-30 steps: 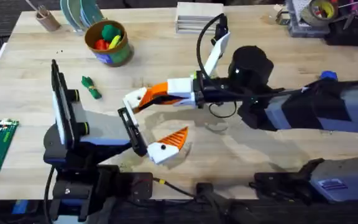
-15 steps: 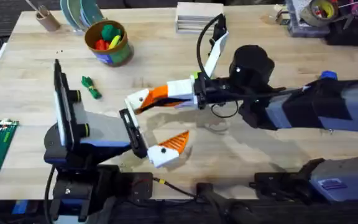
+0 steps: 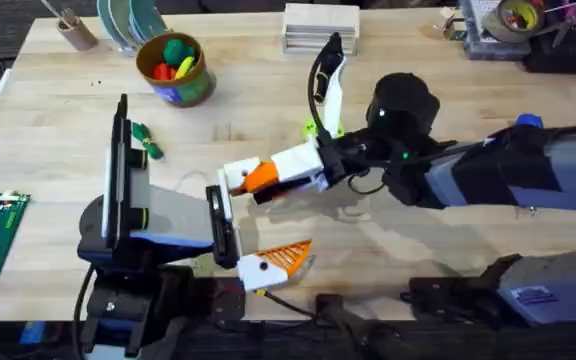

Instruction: Pick up the gripper from the table and insert it into the empty holder that is missing its gripper. Then pick up a screw, insert it into the mounting hole, and use the screwdriver to tighten it. Finally, clean up the table by picking up the vegetable and placing it into the bucket.

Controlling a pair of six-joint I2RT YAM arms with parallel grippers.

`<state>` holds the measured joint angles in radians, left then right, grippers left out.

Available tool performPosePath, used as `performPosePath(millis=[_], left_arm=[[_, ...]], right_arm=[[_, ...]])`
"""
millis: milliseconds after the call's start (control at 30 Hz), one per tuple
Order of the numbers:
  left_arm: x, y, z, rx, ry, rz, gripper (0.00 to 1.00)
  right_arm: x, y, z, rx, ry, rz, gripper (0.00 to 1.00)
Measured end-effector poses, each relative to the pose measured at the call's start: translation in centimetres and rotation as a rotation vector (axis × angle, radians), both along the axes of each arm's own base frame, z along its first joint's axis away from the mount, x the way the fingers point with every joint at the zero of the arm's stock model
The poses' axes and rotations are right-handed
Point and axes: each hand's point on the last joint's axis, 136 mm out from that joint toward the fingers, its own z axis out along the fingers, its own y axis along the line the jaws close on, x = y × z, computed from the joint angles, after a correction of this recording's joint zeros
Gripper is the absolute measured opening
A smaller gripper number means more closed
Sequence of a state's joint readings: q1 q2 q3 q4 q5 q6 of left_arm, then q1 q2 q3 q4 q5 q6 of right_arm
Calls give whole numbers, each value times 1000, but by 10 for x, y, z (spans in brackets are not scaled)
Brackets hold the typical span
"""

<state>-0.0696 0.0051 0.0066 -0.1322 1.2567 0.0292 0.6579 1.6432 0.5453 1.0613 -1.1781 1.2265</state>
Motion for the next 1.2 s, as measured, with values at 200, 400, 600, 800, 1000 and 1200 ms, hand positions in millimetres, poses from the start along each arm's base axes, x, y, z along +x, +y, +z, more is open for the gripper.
performPosePath(millis=[200, 400, 600, 800, 1000, 1200], left_arm=[[-1, 0, 0, -1, 1, -6, 993], [-1, 0, 0, -1, 2, -8, 992], [-1, 0, 0, -1, 2, -8, 993], [-1, 0, 0, -1, 2, -8, 992], [-1, 0, 0, -1, 2, -8, 993], [-1, 0, 0, -1, 2, -8, 993]], right_arm=[[8, -5, 0, 5, -14, -21, 900], [55, -21, -2, 4, -75, -211, 961], [112, -50, 3, 3, -178, -426, 970], [158, -73, 31, 33, -340, -539, 975], [174, -76, 24, -88, -352, -525, 977], [172, -85, 29, -264, -420, -502, 978]])
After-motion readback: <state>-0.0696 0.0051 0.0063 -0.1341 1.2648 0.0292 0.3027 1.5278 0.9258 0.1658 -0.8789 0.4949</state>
